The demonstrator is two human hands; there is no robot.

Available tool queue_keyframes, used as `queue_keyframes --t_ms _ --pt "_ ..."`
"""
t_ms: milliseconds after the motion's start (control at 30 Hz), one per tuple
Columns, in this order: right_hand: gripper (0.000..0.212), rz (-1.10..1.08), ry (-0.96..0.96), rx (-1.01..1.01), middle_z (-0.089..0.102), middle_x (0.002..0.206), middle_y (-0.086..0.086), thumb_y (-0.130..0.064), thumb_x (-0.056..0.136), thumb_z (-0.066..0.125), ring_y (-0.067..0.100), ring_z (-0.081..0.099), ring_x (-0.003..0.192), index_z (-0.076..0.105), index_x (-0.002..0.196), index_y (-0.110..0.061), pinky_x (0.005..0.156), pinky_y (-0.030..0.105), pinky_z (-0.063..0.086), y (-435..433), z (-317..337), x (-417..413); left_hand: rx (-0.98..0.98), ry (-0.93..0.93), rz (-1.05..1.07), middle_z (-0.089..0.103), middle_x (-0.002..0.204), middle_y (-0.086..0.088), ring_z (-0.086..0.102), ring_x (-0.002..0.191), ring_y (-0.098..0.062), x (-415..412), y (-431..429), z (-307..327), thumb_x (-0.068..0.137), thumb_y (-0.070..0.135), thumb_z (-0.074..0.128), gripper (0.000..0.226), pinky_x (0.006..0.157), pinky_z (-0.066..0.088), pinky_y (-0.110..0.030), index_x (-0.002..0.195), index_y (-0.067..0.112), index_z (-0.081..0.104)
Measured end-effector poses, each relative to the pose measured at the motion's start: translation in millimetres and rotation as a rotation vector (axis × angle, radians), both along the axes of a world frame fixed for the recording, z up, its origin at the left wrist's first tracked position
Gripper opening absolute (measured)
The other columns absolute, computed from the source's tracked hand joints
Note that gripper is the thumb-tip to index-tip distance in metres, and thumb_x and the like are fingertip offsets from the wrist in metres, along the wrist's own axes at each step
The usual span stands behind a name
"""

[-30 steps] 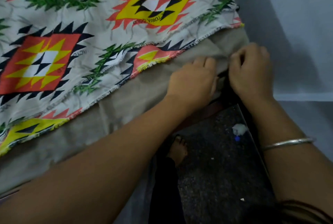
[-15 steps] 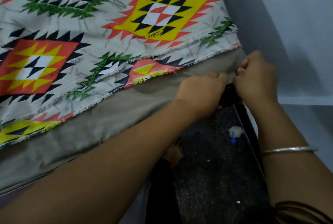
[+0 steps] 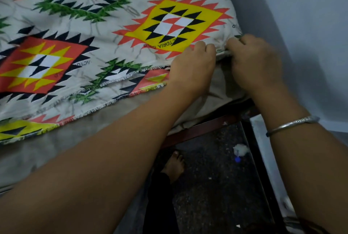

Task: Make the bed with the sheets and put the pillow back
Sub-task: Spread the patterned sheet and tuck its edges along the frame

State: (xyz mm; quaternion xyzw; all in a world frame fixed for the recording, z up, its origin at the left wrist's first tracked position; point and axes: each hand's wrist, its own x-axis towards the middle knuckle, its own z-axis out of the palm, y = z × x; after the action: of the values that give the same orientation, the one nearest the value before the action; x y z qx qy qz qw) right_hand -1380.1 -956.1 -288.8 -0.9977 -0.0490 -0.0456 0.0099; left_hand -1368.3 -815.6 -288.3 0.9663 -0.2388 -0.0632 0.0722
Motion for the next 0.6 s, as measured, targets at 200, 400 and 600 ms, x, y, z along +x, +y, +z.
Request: queue_keyframes --t_ms 200,400,600 --pt "0.008 -0.071 -0.002 -0.025 0.056 0.078 0.029 0.0 0.08 0.05 0.043 0.054 0.063 0.054 0.086 0.002 0.052 0.033 0.027 -24 -2 -8 -0.107 0.026 -0.063 0.051 0.116 -0.011 0.05 0.105 -0.029 -4 -26 2 0.085 0.012 0.056 0.031 0.065 0.029 -0.031 0.115 0.008 0.047" --pt "0.009 -0.147 -0.02 0.002 0.058 0.077 0.027 -0.002 0.08 0.054 0.04 0.055 0.062 0.057 0.088 0.002 0.052 0.03 0.024 -21 -2 -11 -0.202 -0.082 -0.072 0.059 0.078 -0.015 0.056 0.066 -0.033 -7 -24 -1 0.064 0.0 0.071 0.022 0.051 0.021 -0.03 0.081 0.003 0.058" --pt "0.02 -0.307 0.172 0.045 0.054 0.102 0.026 -0.007 0.088 0.049 0.044 0.054 0.087 0.056 0.107 -0.003 0.06 0.037 0.031 -34 -14 -25 -0.156 -0.092 -0.082 0.056 0.067 -0.011 0.052 0.055 -0.032 -10 -24 -12 0.061 0.01 0.072 0.02 0.051 0.016 -0.029 0.074 0.008 0.057"
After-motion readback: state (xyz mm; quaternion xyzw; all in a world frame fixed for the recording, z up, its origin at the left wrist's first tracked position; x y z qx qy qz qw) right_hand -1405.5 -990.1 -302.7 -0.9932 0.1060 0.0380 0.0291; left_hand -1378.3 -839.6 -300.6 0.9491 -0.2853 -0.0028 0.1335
